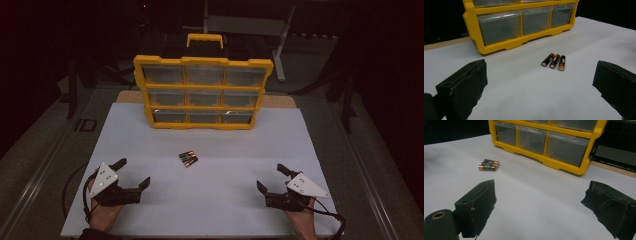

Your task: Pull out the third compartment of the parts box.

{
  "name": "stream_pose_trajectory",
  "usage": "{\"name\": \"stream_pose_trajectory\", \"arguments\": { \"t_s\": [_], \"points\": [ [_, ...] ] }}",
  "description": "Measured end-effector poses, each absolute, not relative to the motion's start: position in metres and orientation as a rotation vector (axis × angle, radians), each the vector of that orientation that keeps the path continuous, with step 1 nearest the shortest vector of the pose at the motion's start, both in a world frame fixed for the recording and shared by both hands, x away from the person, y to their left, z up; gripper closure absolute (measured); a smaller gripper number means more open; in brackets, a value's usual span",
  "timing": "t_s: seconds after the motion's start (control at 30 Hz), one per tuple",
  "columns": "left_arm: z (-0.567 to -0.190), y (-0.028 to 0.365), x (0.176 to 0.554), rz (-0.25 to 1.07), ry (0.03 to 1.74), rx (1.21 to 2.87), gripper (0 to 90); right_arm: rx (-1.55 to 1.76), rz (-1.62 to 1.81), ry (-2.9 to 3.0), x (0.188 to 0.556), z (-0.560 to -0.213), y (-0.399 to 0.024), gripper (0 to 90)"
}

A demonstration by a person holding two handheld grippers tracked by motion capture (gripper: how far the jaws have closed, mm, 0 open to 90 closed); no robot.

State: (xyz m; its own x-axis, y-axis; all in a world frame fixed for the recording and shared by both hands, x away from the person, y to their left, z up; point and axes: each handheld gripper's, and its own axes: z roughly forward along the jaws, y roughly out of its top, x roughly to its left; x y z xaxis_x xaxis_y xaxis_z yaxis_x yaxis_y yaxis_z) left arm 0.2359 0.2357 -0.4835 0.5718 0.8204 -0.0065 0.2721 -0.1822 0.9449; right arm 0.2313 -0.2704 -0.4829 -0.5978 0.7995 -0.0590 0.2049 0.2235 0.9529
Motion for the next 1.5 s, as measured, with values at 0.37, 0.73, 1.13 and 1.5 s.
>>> {"name": "stream_pose_trajectory", "arguments": {
  "t_s": [0.37,0.73,1.13,1.5],
  "points": [
    [-0.485,0.235,0.236,0.643,0.915,1.736,0.1,0.939,1.365,1.947,0.236,-0.469,-0.265,8.9],
    [-0.487,0.233,0.236,0.637,0.921,1.749,0.1,0.926,1.362,1.953,0.244,-0.454,-0.264,8.8],
    [-0.487,0.232,0.236,0.63,0.912,1.758,0.1,0.89,1.337,1.997,0.257,-0.443,-0.247,8.8],
    [-0.487,0.231,0.236,0.625,0.91,1.762,0.1,0.852,1.307,1.992,0.265,-0.434,-0.235,8.8]
  ]
}}
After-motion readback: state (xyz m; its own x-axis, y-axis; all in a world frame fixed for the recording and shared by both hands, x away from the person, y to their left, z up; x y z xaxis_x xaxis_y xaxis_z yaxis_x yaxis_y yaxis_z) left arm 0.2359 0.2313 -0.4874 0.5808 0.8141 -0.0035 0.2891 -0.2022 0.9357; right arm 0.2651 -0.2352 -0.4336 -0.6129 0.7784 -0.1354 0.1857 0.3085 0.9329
